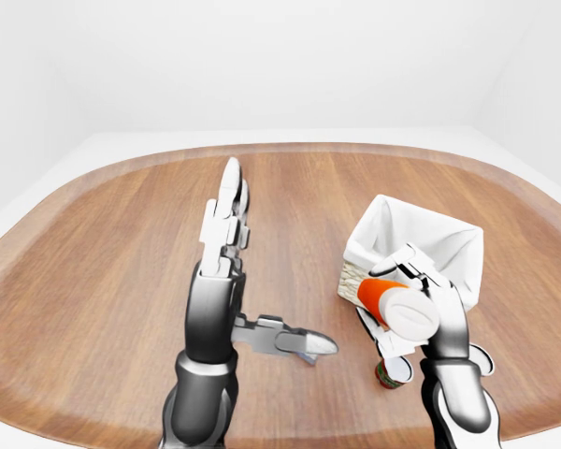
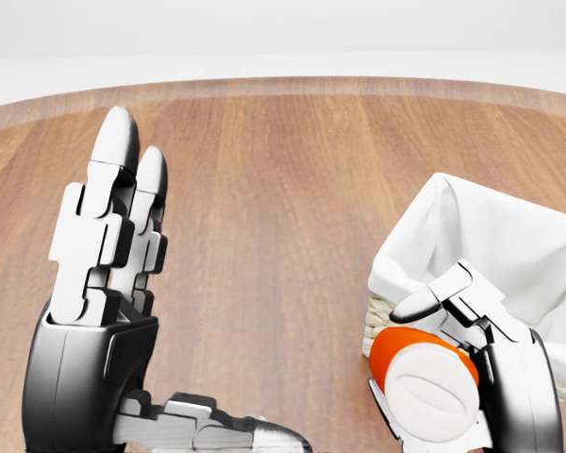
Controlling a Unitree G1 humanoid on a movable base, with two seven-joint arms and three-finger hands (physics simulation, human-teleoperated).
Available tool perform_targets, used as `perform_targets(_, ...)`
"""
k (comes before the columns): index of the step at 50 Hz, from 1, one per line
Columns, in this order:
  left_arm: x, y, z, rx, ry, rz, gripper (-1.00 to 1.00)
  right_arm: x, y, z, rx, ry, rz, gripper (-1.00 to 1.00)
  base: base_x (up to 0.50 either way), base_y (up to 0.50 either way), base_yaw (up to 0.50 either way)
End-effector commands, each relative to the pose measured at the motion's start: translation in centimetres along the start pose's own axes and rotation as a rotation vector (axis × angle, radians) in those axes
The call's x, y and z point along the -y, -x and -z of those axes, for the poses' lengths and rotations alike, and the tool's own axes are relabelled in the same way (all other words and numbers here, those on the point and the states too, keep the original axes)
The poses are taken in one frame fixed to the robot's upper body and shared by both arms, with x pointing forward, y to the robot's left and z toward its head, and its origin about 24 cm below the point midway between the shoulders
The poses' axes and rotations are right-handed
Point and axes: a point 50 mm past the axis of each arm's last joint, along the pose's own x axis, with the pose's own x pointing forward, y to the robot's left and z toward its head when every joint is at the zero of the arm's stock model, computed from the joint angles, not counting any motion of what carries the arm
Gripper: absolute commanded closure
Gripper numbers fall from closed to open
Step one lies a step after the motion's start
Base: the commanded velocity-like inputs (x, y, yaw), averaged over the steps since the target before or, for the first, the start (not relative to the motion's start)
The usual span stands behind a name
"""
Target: Pick up the ketchup, and put it in the basket.
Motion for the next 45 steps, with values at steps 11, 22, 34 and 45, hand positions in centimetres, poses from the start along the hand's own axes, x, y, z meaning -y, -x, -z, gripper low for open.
perform_targets(11, -8.0, 5.1, 10.2, -0.437, -0.153, -0.208, -1.0, -0.1, 0.0, -0.1, 0.013, 0.032, 0.018, 1.0, 0.0, 0.0, 0.0)
perform_targets(22, -10.2, 5.5, 11.9, -0.49, -0.159, -0.283, -1.0, -0.1, -0.1, 0.1, 0.012, 0.039, 0.022, 1.0, 0.0, 0.0, 0.0)
perform_targets(34, -10.0, 5.6, 12.1, -0.5, -0.159, -0.273, -1.0, -0.3, -0.1, -0.1, 0.015, 0.043, 0.017, 1.0, 0.0, 0.0, 0.0)
perform_targets(45, -9.6, 5.7, 12.2, -0.51, -0.165, -0.252, -1.0, -0.3, -0.2, 0.0, 0.009, 0.034, 0.015, 1.0, 0.0, 0.0, 0.0)
